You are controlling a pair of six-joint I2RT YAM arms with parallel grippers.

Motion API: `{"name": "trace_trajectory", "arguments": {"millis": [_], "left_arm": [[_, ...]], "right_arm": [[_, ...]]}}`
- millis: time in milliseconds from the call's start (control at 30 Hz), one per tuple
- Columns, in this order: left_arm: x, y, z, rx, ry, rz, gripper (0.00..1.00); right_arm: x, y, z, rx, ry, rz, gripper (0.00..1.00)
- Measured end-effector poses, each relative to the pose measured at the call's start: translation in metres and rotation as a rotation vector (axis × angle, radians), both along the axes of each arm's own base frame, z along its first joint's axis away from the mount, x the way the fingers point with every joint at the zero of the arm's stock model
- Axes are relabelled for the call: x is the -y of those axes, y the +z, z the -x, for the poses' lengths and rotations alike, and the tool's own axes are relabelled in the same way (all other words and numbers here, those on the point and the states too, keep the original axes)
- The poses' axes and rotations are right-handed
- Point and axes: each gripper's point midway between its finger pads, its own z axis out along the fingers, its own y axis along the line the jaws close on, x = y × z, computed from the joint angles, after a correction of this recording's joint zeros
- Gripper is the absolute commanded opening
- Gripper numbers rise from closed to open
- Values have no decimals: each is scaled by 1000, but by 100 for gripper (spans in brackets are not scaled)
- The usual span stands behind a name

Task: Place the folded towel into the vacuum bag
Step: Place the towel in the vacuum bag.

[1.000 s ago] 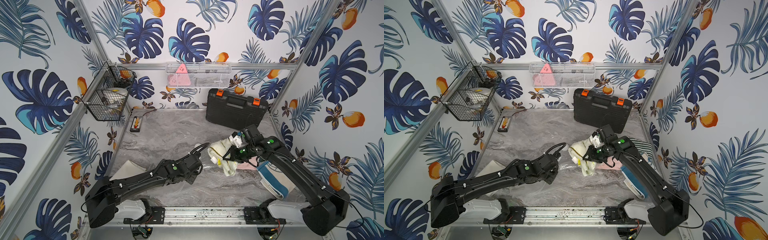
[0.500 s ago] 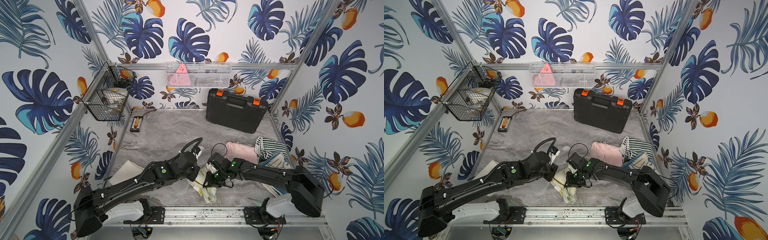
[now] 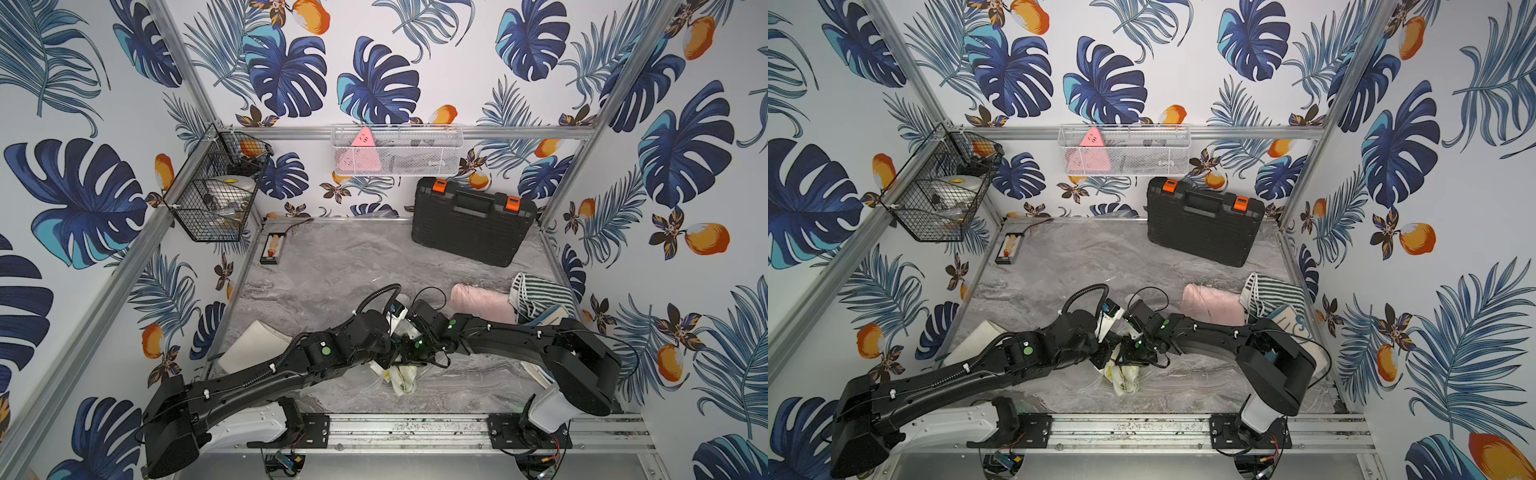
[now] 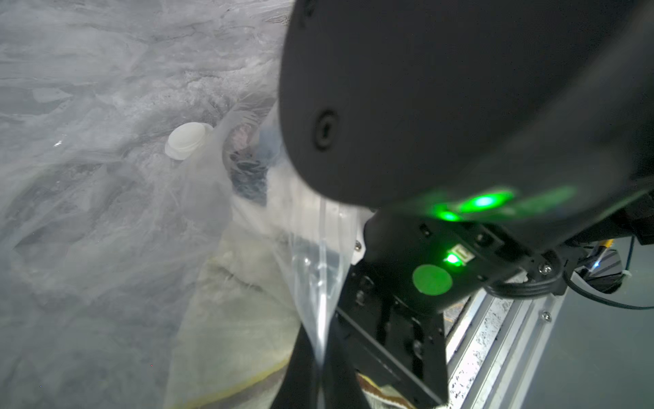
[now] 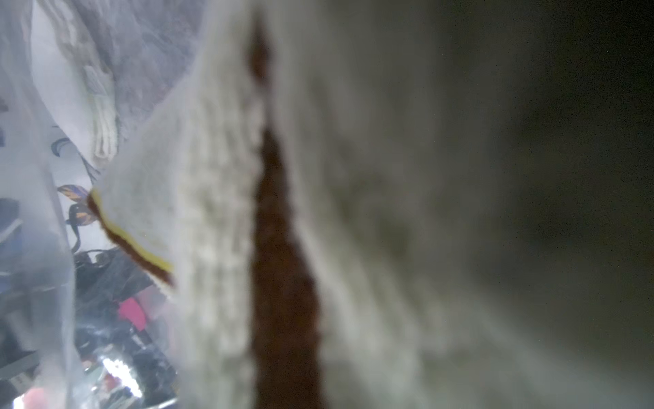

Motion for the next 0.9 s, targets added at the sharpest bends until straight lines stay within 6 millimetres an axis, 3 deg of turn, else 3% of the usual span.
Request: {"name": "trace_trajectory", "arguments": {"millis": [67, 100, 167, 267, 433, 533, 700, 767, 833, 900], "left_arm": [[-3, -7, 0, -7, 10, -16, 0], [-4, -10, 0, -6, 10, -22, 0], [-4, -13, 0, -3, 9, -15, 0], [-3, -7, -1, 28, 16, 26, 0], [-1, 4, 3, 48, 6, 99, 0], [-6, -10, 7, 14, 9, 76, 0], [2, -22, 13, -20, -23, 59, 0], [5, -26, 14, -31, -34, 50, 0], [8, -27, 16, -35, -44, 49, 0], [11, -28, 17, -38, -55, 49, 0]], "right_arm": [[-4, -10, -5, -15, 5, 13, 66], [-4, -14, -9, -20, -1, 15, 77], [-5, -16, -15, -40, -5, -9, 90], [-4, -5, -17, -54, -3, -79, 100], [37, 17, 2, -73, -57, -59, 100], [58, 29, 10, -85, -131, -67, 97], [83, 17, 25, -148, -253, -21, 80], [88, 8, 30, -172, -300, -12, 66], [90, -3, 35, -193, -339, -18, 39], [86, -13, 35, -218, -372, -24, 22]]}}
